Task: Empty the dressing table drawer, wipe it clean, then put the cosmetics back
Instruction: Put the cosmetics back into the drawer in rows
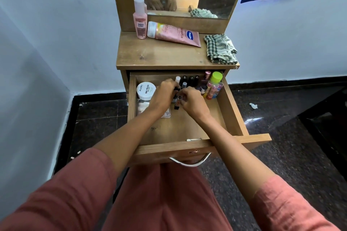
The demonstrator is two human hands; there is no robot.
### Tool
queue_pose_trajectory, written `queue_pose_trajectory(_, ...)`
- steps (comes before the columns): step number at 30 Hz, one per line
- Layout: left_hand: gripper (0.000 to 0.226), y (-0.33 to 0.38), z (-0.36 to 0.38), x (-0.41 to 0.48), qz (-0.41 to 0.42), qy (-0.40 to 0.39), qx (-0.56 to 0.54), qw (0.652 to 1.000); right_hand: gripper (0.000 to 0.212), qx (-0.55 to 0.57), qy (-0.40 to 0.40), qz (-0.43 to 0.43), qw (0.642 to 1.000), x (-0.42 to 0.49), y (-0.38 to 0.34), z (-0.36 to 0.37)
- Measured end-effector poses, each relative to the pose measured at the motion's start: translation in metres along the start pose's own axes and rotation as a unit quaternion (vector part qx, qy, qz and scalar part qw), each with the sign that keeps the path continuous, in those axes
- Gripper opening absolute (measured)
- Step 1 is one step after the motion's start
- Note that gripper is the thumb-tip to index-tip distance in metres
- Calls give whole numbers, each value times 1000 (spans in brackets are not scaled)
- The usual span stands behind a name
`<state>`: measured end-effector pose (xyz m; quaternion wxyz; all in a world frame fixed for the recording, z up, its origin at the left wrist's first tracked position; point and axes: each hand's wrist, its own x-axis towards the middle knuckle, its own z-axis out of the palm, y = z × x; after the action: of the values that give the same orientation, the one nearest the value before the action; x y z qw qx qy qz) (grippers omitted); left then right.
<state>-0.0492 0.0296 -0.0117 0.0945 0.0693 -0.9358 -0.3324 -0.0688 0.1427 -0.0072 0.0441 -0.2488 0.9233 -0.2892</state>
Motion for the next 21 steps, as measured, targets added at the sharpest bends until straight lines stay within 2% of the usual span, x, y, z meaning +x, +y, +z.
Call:
queue_pose_trajectory(15, 25, -2, -6, -4, 22, 19, -16, 999, 23, -5, -25, -23, 999, 1, -6, 13)
queue_pose_trajectory(21, 34, -10, -5, -5, -28, 53, -47, 997, 22, 16, -20, -7, 1000, 1, -5, 13)
